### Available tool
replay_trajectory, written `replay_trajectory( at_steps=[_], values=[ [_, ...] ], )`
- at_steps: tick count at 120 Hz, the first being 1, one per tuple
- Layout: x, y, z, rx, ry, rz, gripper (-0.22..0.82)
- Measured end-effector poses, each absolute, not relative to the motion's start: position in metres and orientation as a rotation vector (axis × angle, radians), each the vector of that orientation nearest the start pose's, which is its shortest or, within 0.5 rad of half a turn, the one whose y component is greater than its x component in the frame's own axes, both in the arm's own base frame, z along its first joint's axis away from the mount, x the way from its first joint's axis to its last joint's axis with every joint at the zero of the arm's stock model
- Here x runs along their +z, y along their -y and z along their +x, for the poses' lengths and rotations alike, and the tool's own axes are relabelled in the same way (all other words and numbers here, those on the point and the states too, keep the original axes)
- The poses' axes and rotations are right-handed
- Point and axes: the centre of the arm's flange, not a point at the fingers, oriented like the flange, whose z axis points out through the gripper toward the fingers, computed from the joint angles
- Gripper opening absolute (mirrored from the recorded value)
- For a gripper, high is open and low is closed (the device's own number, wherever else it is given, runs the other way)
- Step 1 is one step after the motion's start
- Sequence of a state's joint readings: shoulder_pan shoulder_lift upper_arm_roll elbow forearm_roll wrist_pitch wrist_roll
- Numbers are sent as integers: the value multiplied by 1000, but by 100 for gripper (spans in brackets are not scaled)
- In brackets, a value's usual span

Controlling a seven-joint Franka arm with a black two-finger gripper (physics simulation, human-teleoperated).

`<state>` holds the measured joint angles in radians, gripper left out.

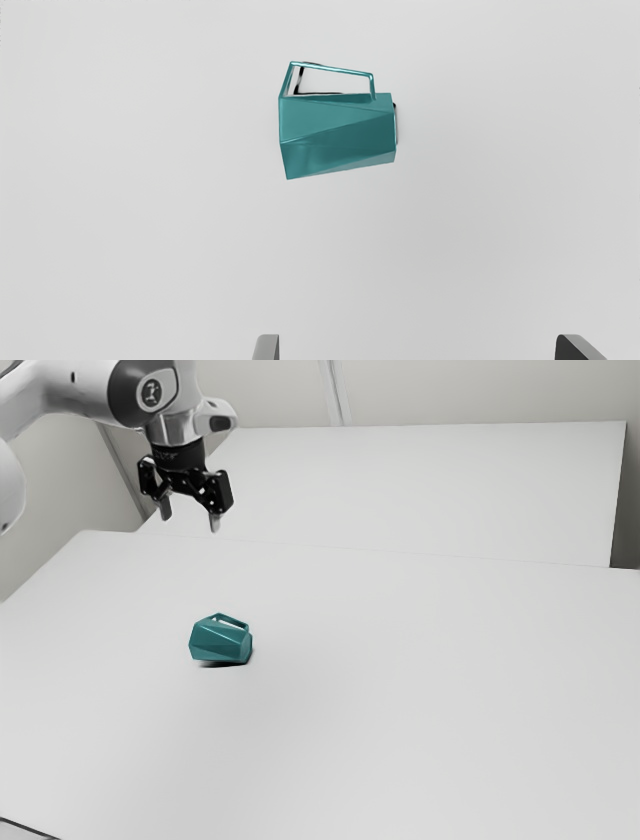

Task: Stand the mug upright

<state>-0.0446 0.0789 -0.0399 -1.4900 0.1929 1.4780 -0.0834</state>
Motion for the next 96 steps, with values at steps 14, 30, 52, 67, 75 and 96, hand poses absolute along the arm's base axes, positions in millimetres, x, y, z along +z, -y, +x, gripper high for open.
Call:
replay_trajectory(
  at_steps=[14, 30, 52, 67, 75, 96],
  values=[
    [617, 26, 566, 94, 18, -2951, 60],
    [637, 22, 557, 29, 56, -3019, 60],
    [642, -8, 559, -6, 197, -3185, 60],
    [640, -49, 553, -28, 336, -3247, 60],
    [633, -73, 545, -35, 408, -3266, 60],
    [583, -136, 538, -13, 612, -3362, 60]
  ],
)
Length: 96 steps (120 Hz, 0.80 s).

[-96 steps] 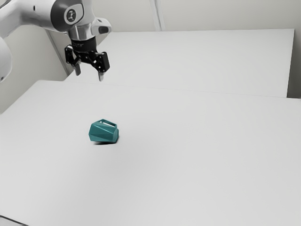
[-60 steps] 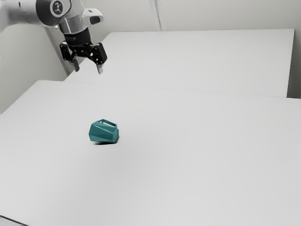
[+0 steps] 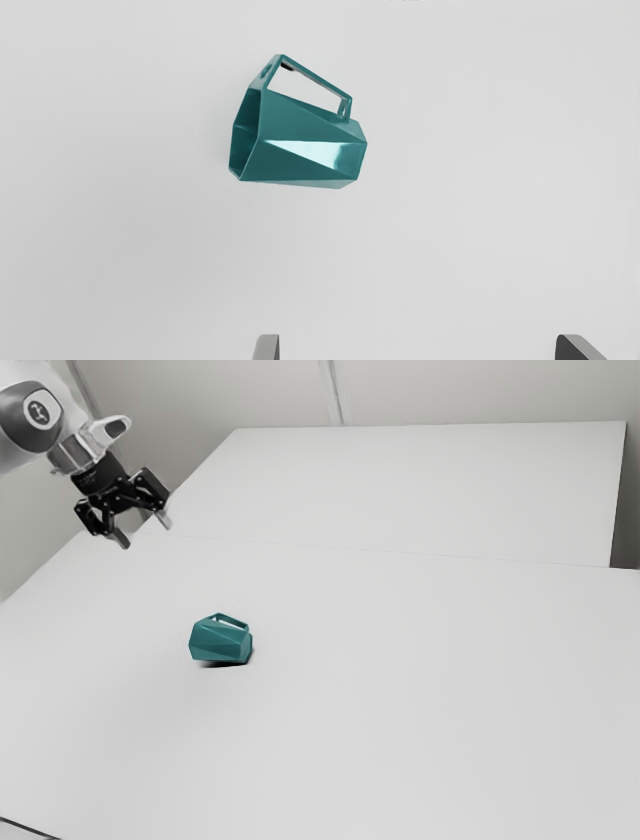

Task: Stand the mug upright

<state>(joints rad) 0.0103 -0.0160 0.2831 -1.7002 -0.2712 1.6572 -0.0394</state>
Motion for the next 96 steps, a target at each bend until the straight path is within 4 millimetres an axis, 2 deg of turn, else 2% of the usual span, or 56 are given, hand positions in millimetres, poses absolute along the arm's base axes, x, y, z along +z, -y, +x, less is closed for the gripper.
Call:
replay_trajectory(
  at_steps=[17, 24, 41, 54, 80, 96],
  values=[
    [540, -188, 538, -14, 767, -3430, 60],
    [525, -203, 541, -17, 800, -3455, 60],
    [484, -199, 559, 21, 757, -3539, 60],
    [461, -207, 564, 19, 746, -3587, 60],
    [398, -227, 564, 58, 790, -3698, 60],
    [364, -245, 555, 46, 843, -3767, 60]
  ],
)
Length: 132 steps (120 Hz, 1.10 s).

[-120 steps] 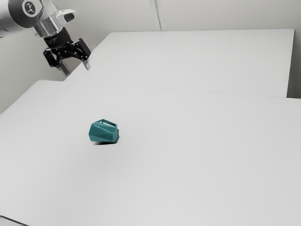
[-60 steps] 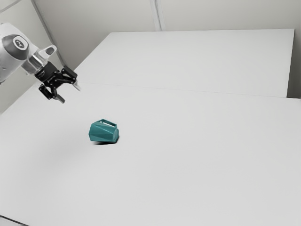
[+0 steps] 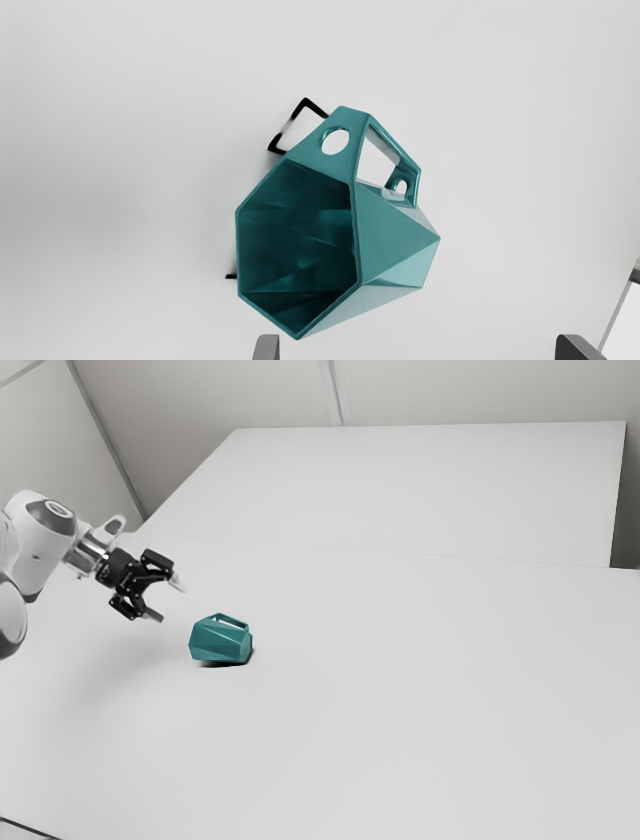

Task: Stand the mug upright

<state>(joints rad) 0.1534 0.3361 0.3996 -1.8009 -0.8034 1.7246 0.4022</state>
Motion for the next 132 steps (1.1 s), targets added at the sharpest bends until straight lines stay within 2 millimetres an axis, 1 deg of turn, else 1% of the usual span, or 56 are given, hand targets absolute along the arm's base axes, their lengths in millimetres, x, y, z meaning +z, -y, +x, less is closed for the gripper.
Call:
replay_trajectory(
  at_steps=[22, 41, 53, 80, 132],
  values=[
    [335, -259, 550, 11, -489, 2289, 60],
    [309, -264, 549, 37, -431, 2236, 60],
    [305, -262, 552, 69, -381, 2221, 60],
    [283, -253, 557, 100, -301, 2197, 60],
    [270, -226, 572, 150, -183, 2171, 59]
  ],
)
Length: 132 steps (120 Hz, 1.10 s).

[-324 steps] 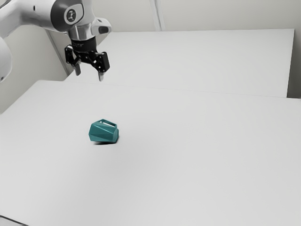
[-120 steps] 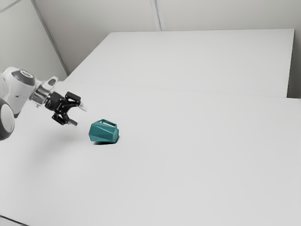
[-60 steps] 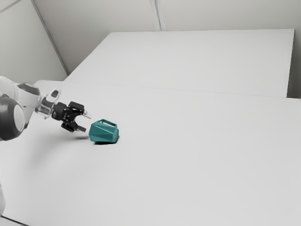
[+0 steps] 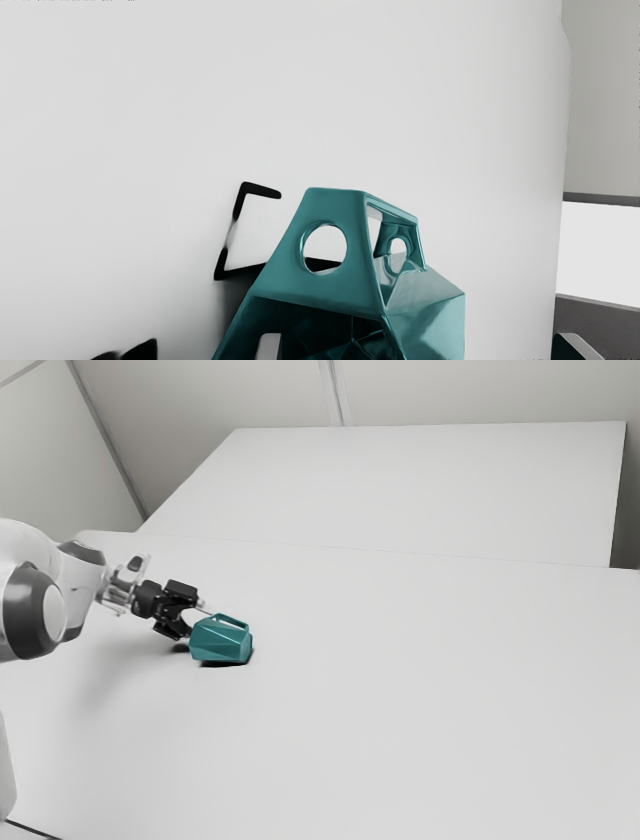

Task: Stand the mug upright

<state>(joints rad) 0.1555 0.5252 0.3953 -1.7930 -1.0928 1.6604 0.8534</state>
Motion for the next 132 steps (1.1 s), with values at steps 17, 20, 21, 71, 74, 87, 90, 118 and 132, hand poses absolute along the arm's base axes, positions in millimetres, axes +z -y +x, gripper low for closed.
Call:
replay_trajectory(
  at_steps=[17, 20, 21, 71, 74, 87, 90, 118, 132],
  values=[
    [270, -217, 570, 159, -165, 2163, 58],
    [270, -216, 567, 160, -168, 2161, 58],
    [270, -216, 566, 160, -168, 2160, 58],
    [270, -217, 562, 188, -155, 2168, 6],
    [272, -217, 562, 192, -151, 2169, 4],
    [278, -217, 563, 206, -139, 2171, -5],
    [279, -217, 564, 209, -137, 2171, -7],
    [294, -216, 565, 240, -115, 2170, -14],
    [304, -212, 567, 254, -101, 2166, -15]
  ],
)
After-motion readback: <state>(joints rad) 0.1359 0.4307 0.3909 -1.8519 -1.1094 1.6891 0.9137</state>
